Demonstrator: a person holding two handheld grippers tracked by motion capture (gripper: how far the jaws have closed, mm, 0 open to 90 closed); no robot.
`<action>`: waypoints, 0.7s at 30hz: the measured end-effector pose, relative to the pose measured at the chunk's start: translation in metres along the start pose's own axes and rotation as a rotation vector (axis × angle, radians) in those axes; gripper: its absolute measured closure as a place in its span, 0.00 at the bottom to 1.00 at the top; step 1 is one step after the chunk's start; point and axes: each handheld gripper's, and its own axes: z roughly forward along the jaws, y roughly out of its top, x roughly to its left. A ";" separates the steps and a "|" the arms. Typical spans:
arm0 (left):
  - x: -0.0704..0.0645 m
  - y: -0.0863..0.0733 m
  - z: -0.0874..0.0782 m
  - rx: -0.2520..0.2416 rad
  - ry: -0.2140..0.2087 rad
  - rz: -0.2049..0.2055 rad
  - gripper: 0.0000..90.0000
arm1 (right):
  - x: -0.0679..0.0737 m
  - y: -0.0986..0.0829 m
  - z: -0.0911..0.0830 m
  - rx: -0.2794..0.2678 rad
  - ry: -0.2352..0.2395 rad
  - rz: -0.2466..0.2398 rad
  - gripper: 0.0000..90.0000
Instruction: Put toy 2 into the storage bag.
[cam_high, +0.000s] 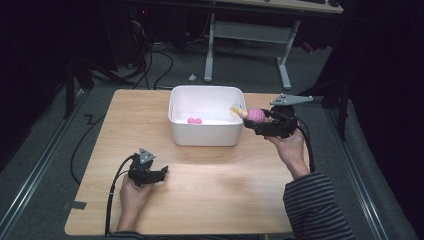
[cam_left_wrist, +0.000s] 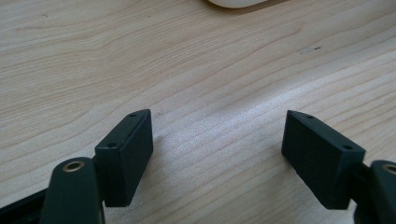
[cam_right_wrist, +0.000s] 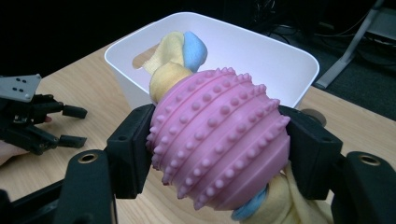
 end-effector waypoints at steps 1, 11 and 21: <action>0.000 0.000 0.000 0.000 0.000 0.000 0.28 | 0.000 0.002 0.001 0.000 0.003 0.000 0.37; 0.000 0.000 0.000 0.000 0.000 0.000 0.28 | 0.004 0.024 0.021 0.058 -0.059 -0.068 0.37; 0.000 0.000 0.000 0.000 -0.001 0.000 0.28 | 0.000 0.045 0.047 0.100 -0.074 -0.071 0.37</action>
